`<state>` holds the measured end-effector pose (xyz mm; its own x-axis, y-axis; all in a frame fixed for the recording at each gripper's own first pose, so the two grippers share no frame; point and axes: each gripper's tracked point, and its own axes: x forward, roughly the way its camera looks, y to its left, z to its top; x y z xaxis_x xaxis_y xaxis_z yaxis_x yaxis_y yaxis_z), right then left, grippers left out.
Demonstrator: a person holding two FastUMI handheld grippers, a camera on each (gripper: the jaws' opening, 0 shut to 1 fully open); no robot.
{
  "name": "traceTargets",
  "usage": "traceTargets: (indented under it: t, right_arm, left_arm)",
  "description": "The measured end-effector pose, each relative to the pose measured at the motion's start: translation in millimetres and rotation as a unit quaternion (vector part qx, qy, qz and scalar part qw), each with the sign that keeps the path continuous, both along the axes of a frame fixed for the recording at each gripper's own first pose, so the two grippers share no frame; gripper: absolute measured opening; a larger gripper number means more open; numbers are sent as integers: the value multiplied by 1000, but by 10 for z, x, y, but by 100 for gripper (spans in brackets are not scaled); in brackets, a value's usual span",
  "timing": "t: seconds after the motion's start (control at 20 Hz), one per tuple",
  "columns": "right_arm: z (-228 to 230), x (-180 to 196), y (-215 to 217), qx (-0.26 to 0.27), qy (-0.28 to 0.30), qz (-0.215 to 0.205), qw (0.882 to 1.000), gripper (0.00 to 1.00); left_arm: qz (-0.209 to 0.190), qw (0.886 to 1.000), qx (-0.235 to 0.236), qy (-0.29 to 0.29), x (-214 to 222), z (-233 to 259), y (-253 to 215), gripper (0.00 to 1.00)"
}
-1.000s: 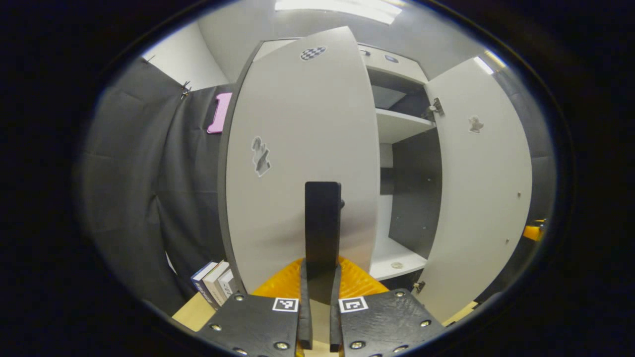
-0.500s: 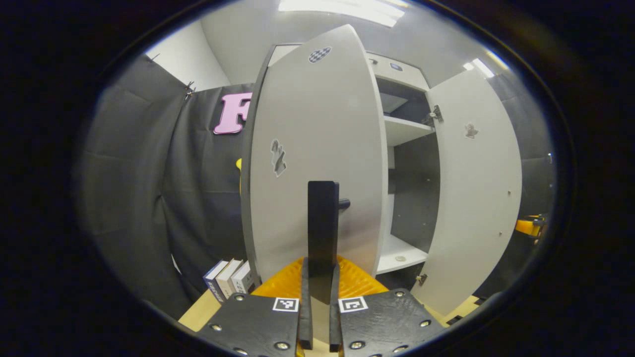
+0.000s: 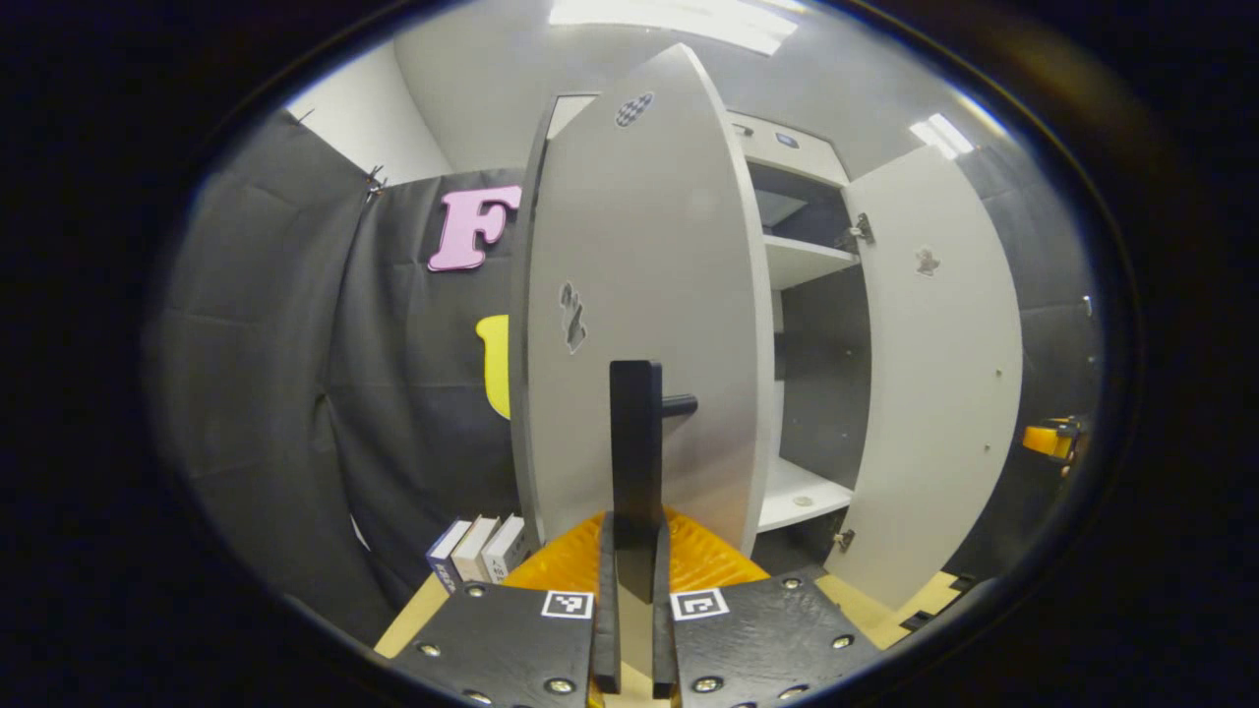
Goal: Open the right door of the double-door shoe cabinet with the right hand, and open the left door with the left hand.
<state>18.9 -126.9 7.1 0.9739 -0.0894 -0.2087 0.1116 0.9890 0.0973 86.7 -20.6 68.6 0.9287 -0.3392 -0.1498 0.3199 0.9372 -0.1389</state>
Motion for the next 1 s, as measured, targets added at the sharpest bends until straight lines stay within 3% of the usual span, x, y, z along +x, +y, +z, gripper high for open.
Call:
traceTargets:
  t: [0.25,0.45,0.55,0.6,0.65,0.8,1.0]
  right_arm:
    - [83,-107,192,-8,-4,0,1000,98]
    - [153,-181,335,-6,-13,-4,1000,98]
    - [180,-199,450,-6,-16,-2,1000,98]
    - [197,-212,498,-9,-16,-1,1000,98]
    - [217,-231,542,-14,-16,-2,1000,98]
    - [288,-308,677,-23,-17,-6,1000,98]
    - [324,-473,833,-36,-13,-9,999,98]
  left_arm:
    - [3,1000,2,-10,-3,-20,264,16]
    - [32,999,-1,-17,28,-26,658,12]
    - [46,999,5,-28,80,20,861,15]
    - [67,997,13,-36,161,43,1000,13]
    - [90,995,25,-45,217,54,1185,2]
    - [56,997,-41,-26,148,-9,1256,0]
    - [43,998,13,-35,98,-111,1229,2]
